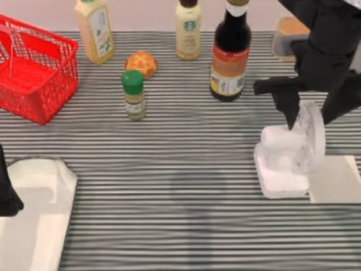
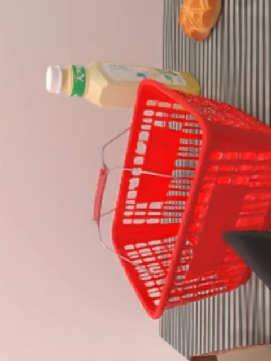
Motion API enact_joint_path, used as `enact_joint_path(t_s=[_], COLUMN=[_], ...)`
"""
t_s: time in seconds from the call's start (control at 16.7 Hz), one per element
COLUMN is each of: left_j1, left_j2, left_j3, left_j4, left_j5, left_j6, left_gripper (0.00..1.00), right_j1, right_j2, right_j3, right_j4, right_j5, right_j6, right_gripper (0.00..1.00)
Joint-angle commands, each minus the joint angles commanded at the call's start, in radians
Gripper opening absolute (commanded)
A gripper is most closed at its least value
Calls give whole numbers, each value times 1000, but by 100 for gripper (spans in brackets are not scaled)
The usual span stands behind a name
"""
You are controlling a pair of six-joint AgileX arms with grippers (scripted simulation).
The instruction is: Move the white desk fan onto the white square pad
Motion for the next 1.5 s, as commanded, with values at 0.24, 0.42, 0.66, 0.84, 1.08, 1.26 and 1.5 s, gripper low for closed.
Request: enact_joint_path(t_s=[0.24, 0.42, 0.66, 0.84, 1.08, 1.26, 1.5], left_j1=[0, 0, 0, 0, 0, 0, 0], left_j2=[0, 0, 0, 0, 0, 0, 0], left_j3=[0, 0, 0, 0, 0, 0, 0], left_j4=[0, 0, 0, 0, 0, 0, 0], left_j5=[0, 0, 0, 0, 0, 0, 0], left_j6=[0, 0, 0, 0, 0, 0, 0], left_gripper=[100, 100, 100, 100, 100, 100, 100], right_j1=[-70, -123, -185, -218, -234, -234, -233], right_j2=[-33, -68, -121, -157, -177, -177, -173], right_j3=[-39, -75, -119, -144, -158, -158, -191], right_j4=[-13, -15, -6, 5, 14, 14, 52], right_j5=[1, 2, 2, 1, 0, 0, 0], right_j6=[473, 814, 1171, 1332, 1397, 1397, 1399], right_gripper=[0, 0, 0, 0, 0, 0, 0])
